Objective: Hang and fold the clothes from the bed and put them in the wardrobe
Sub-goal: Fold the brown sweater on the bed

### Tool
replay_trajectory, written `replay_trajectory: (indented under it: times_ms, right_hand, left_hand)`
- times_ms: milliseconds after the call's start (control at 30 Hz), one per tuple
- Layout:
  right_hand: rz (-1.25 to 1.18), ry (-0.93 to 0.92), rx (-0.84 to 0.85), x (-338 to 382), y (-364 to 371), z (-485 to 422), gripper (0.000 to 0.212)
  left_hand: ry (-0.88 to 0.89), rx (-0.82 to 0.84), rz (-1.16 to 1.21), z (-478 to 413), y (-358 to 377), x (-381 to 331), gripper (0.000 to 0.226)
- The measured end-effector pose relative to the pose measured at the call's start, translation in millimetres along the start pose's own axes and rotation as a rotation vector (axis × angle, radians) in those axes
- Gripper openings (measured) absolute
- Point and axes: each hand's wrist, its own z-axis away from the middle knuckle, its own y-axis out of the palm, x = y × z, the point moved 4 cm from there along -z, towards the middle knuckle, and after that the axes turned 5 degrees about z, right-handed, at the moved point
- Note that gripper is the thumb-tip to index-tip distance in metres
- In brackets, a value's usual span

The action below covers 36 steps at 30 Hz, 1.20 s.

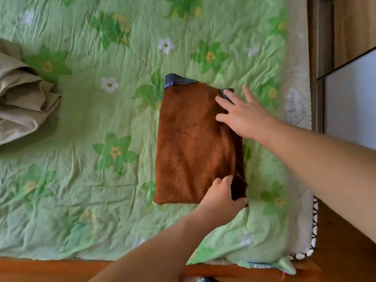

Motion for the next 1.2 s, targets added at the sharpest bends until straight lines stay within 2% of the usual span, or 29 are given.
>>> replay_trajectory:
  times_ms: [67,100,167,200,267,333,367,400,467,600,733,800,900,1000,1067,1133,1200]
  right_hand:
    - [-0.322,0.104,0.005,-8.0,3.7,-3.5,0.039]
    - [-0.455,0.156,-0.038,-13.6,2.1,-7.0,0.036]
    - [-0.633,0.248,-0.118,-23.5,-2.5,-18.5,0.036]
    - [-0.699,0.281,-0.115,-26.3,-4.3,-26.0,0.049]
    - [-0.774,0.303,-0.035,-26.6,-5.8,-41.6,0.076]
    - [-0.846,0.285,0.038,-22.9,-4.7,-57.4,0.086]
    - [-0.889,0.283,0.058,-22.3,-4.0,-64.6,0.087]
    - [-0.908,0.299,0.07,-22.8,-4.6,-70.6,0.087]
    - [-0.913,0.36,0.115,-25.1,-3.4,-78.1,0.082]
    - [-1.058,0.424,0.212,-29.0,5.4,-77.3,0.052]
    - [-1.23,0.527,0.21,-35.0,18.4,-48.5,0.051]
    - [-1.383,0.603,0.201,-29.2,29.6,-24.5,0.045]
    - [-1.693,0.709,0.301,5.5,51.8,13.6,0.037]
    - [-1.926,0.761,0.384,48.4,62.0,35.1,0.04]
    - [-1.827,0.827,0.267,64.4,60.1,40.4,0.047]
    - [-1.329,0.911,0.023,62.0,52.7,45.1,0.063]
    - [-0.904,0.827,-0.245,62.8,30.9,50.1,0.082]
  left_hand:
    - [0.062,-0.005,-0.009,7.7,2.4,2.3,0.067]
    - [0.118,-0.09,-0.014,15.0,-4.4,3.6,0.061]
    - [0.214,-0.392,-0.095,32.7,-32.1,9.0,0.053]
    - [0.216,-0.557,-0.175,40.7,-48.4,16.2,0.055]
    - [0.033,-0.766,-0.201,53.0,-79.9,44.4,0.071]
    - [-0.257,-0.731,0.028,59.0,-99.3,80.4,0.087]
    - [-0.359,-0.675,0.216,60.1,-101.1,95.0,0.086]
    - [-0.417,-0.609,0.396,59.9,-98.4,104.6,0.076]
    - [-0.458,-0.525,0.535,56.0,-92.7,113.1,0.055]
    - [-0.389,-0.569,0.639,46.7,-102.1,112.6,0.033]
    - [-0.299,-0.731,0.73,49.8,-149.9,112.8,0.03]
    - [-0.207,-0.84,0.69,47.9,-191.8,107.0,0.034]
    - [-0.026,-0.979,0.568,29.0,-263.9,86.8,0.043]
    - [0.112,-1.061,0.433,6.2,-322.1,58.5,0.042]
    - [0.092,-1.011,0.267,-9.5,-333.1,49.8,0.05]
    - [-0.019,-0.841,0.017,-21.1,-315.3,55.1,0.072]
    - [-0.074,-0.692,-0.266,-18.4,-281.0,68.3,0.079]
